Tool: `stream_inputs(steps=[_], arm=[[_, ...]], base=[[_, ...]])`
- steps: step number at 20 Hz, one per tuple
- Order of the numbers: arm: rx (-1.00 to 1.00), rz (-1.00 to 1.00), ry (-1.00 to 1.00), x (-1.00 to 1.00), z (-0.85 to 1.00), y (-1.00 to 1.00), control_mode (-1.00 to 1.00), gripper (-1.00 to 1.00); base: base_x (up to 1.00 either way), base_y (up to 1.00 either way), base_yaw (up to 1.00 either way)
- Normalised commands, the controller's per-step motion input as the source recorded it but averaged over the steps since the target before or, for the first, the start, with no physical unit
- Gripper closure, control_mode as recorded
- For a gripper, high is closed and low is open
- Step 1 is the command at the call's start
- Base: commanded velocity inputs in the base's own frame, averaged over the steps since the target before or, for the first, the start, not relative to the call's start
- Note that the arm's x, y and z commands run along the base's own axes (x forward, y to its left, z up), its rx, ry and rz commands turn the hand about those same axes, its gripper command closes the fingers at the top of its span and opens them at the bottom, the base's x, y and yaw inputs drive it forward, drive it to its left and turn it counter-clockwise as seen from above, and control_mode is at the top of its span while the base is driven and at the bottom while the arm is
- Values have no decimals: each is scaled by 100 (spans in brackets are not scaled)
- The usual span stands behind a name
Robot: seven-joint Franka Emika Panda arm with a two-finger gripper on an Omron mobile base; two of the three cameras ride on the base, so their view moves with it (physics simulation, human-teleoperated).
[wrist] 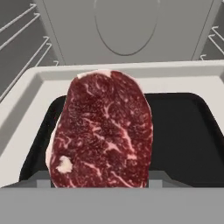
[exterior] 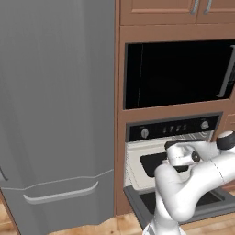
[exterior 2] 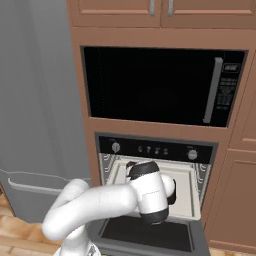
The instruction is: Place the steak on the rack of the oven.
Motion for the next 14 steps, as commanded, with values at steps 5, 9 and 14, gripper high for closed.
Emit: stream_inputs(steps=[5, 9, 14], arm=[[-1, 0, 0, 14, -37, 0, -100, 100], [0, 0, 0, 11, -12, 0, -100, 100], [0, 0, 0, 15, -14, 0, -100, 100]], base=[[0, 0, 0], [0, 0, 0], [0, 0, 0]])
